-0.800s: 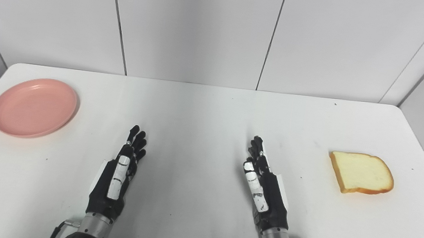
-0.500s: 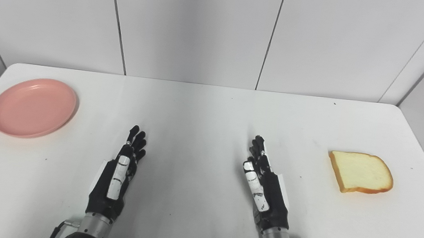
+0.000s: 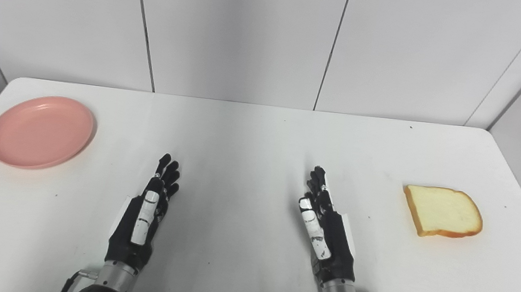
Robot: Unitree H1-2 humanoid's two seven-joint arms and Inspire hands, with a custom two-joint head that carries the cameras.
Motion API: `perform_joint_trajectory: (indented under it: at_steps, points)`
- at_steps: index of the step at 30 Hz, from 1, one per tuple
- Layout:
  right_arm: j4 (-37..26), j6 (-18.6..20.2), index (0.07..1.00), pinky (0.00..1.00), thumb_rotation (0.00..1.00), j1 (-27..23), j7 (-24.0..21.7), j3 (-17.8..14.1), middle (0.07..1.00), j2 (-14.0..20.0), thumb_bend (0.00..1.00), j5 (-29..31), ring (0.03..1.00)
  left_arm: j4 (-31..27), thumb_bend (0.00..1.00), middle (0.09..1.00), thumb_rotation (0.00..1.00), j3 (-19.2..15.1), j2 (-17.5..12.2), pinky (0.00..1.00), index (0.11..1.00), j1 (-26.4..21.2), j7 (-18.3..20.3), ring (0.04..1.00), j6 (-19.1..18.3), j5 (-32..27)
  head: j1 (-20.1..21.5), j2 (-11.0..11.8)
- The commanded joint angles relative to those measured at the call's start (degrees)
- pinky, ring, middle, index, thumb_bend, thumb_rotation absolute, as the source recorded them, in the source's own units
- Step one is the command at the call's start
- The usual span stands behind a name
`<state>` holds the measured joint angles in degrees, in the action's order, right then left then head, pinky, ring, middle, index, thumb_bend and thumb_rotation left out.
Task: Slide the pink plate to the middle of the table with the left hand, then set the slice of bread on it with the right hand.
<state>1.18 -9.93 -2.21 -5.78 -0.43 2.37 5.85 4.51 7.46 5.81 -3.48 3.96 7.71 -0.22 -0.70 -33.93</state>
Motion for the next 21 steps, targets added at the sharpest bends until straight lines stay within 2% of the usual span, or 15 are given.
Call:
perform_joint_trajectory:
  at_steps: [1,3,6,11,12,13,15,16,18,19,21]
  points:
    - [-1.0,-1.1,1.000,1.00,0.83,0.1,0.1,-0.2,1.000,-0.3,0.77,0.5,1.000,0.5,0.66,1.000,1.00,-0.2,-0.5,1.00,1.000,1.0,0.0,1.000,-0.6,0.0,-1.8,0.5]
    - [-0.8,-1.2,1.000,1.00,0.83,0.2,-0.2,-0.5,1.000,0.1,0.76,1.1,1.000,1.4,0.68,1.000,1.00,0.0,-0.5,1.00,1.000,0.7,0.3,1.000,-0.5,0.1,-4.1,1.1]
    - [0.5,-2.8,1.000,1.00,0.82,0.0,-1.5,-1.1,1.000,1.4,0.73,2.5,1.000,3.9,0.70,1.000,1.00,0.5,0.5,1.00,1.000,-0.2,-1.8,1.000,0.7,2.8,-9.8,3.0]
    - [4.0,-5.9,1.000,1.00,0.84,-0.4,-3.2,-2.0,1.000,2.7,0.73,4.7,1.000,9.4,0.72,1.000,1.00,0.5,2.3,1.00,1.000,-3.1,-4.6,1.000,3.1,4.9,-13.8,5.1]
    - [4.7,-6.3,1.000,1.00,0.84,-0.5,-3.3,-2.3,1.000,2.8,0.74,4.9,1.000,10.0,0.73,1.000,1.00,-0.2,3.0,1.00,1.000,-3.6,-5.4,1.000,4.7,4.1,-15.5,5.7]
    - [5.1,-6.6,1.000,1.00,0.84,-0.5,-3.3,-2.5,1.000,2.9,0.75,5.0,1.000,10.5,0.72,1.000,0.98,-0.7,3.4,1.00,1.000,-4.0,-5.9,1.000,5.8,3.4,-15.5,5.7]
    - [5.4,-6.9,1.000,1.00,0.85,-0.5,-3.6,-2.6,1.000,3.4,0.75,5.1,1.000,11.5,0.71,1.000,0.99,-1.3,3.7,1.00,1.000,-5.0,-7.2,1.000,9.5,4.1,-17.0,6.0]
    - [5.6,-7.1,1.000,1.00,0.86,-0.5,-3.8,-2.7,1.000,3.6,0.74,5.3,1.000,11.8,0.71,1.000,1.00,-1.8,3.5,1.00,1.000,-6.0,-8.1,1.000,10.7,4.8,-18.4,6.9]
    - [6.3,-7.4,1.000,1.00,0.86,-0.8,-3.6,-2.9,1.000,3.7,0.74,5.0,1.000,11.9,0.71,1.000,1.00,-2.8,3.1,1.00,1.000,-7.4,-9.0,1.000,11.0,5.0,-19.4,7.8]
    - [6.4,-7.4,1.000,1.00,0.87,-0.8,-3.6,-2.9,1.000,3.8,0.74,5.2,1.000,11.7,0.71,1.000,1.00,-3.9,3.0,1.00,1.000,-8.3,-9.6,1.000,9.9,4.5,-20.1,8.6]
    - [6.5,-7.3,1.000,1.00,0.87,-0.9,-3.6,-2.9,1.000,3.9,0.72,5.3,1.000,11.7,0.74,1.000,1.00,-5.4,2.8,1.00,1.000,-9.7,-10.4,1.000,9.4,3.6,-20.8,8.8]
